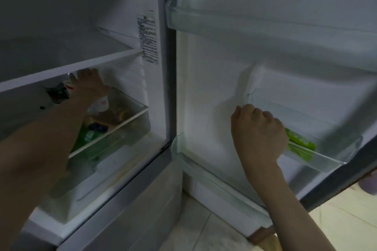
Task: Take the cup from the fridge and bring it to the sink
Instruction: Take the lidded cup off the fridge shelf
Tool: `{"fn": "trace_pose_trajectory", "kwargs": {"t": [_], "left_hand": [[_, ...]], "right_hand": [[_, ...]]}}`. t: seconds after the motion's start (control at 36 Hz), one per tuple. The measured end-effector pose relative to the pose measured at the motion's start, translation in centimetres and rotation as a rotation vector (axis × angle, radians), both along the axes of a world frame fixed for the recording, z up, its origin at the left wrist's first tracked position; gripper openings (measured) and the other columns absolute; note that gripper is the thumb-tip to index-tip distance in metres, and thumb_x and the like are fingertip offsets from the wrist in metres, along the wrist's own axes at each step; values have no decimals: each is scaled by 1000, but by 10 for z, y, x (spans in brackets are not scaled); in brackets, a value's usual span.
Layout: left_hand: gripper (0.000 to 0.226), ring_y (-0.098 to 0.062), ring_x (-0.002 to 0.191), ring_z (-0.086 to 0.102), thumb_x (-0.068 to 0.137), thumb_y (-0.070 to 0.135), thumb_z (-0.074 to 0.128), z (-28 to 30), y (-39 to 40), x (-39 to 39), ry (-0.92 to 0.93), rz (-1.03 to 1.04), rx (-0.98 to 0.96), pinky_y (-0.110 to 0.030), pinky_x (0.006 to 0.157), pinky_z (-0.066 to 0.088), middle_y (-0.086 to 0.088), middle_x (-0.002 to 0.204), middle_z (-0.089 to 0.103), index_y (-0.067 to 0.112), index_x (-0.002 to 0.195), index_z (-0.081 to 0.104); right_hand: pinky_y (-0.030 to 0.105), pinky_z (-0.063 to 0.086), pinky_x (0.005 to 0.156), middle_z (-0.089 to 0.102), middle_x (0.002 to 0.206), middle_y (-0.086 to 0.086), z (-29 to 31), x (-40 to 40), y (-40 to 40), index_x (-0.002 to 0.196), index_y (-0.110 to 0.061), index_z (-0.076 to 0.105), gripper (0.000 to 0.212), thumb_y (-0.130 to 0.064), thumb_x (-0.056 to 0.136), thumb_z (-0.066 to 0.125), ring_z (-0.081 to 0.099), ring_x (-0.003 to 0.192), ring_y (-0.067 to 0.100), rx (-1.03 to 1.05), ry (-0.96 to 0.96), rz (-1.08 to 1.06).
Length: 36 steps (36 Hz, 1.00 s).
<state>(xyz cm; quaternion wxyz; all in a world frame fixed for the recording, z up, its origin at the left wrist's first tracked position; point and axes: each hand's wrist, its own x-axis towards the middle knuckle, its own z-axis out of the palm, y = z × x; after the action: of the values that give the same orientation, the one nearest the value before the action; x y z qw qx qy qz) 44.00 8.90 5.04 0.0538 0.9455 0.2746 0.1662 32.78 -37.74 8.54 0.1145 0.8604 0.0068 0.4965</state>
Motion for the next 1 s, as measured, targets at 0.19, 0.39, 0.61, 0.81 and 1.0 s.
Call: {"fn": "trace_pose_trajectory", "kwargs": {"t": [0.19, 0.39, 0.61, 0.81, 1.0], "left_hand": [[84, -53, 144, 37, 85, 48, 72, -1, 12, 1, -21, 77, -89, -65, 116, 32, -32, 155, 36, 2, 148, 41], [88, -56, 140, 37, 82, 40, 82, -2, 8, -6, -116, -20, -160, -63, 107, 42, -34, 154, 31, -1, 145, 36], [92, -44, 135, 47, 73, 24, 89, -32, -26, -30, -447, -93, -217, -55, 109, 44, -21, 150, 42, 12, 149, 36], [113, -26, 145, 43, 64, 37, 92, -34, -46, -42, -663, -163, -591, -41, 114, 42, -4, 160, 36, 59, 147, 19], [113, -28, 134, 56, 68, 33, 91, -37, -50, -15, -657, -5, -892, -39, 107, 49, -5, 149, 53, 27, 159, 24]], "right_hand": [[22, 35, 42, 44, 41, 0, 5, 3, -5, 51, -20, 45, 44, -21, 87, 71, 48, 37, 19, -2, -16, -16], [22, 35, 42, 45, 41, 0, 4, 8, -9, 51, -19, 45, 44, -22, 86, 72, 48, 37, 20, -11, -27, 10], [22, 34, 42, 44, 41, 0, 5, 7, -10, 52, -19, 45, 44, -21, 88, 69, 48, 37, 20, -9, -32, 20], [22, 34, 42, 45, 41, 2, 6, 6, -11, 53, -18, 43, 44, -19, 89, 69, 48, 37, 21, -23, -22, 32], [22, 24, 46, 23, 48, -1, 8, 2, -7, 53, -19, 37, 49, -20, 92, 66, 24, 45, 17, 7, -46, 22]]}}
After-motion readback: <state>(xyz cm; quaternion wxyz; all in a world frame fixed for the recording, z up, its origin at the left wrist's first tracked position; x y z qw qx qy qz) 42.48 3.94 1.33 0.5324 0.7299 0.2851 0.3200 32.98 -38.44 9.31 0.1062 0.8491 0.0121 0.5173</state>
